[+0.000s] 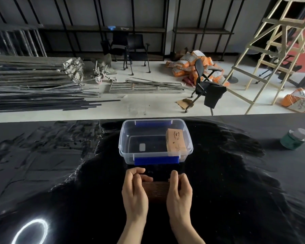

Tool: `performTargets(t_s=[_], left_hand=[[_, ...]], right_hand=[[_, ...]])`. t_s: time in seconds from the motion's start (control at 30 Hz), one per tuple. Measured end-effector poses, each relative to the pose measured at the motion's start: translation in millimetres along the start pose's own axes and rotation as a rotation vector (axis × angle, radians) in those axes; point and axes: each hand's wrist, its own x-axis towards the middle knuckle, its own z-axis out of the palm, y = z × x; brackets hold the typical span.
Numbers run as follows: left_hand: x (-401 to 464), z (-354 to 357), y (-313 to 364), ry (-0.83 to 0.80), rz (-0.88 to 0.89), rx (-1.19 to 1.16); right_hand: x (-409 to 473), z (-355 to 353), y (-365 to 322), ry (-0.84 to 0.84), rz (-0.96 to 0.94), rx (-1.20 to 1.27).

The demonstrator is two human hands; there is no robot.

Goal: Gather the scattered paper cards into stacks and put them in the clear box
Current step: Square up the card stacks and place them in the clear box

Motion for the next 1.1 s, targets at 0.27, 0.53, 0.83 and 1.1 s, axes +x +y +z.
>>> performTargets(t_s=[0.27,0.53,0.83,1.1], left_hand=[[5,1,-10,-0.002,-0.006,0.037],[5,4,-21,-0.05,0.083,0.036],[22,-30,7,-0.456,0.393,0.518],[31,-21,44,-0.848,0.472,1.054]], right_hand=[[11,5,5,-0.094,-0.051,-0.114],[14,1,11,-0.082,-0.052,-0.113],[12,1,7,-0.066,-0.046,-0.103],[15,1,8,-0.069,-0.001,-0.128]])
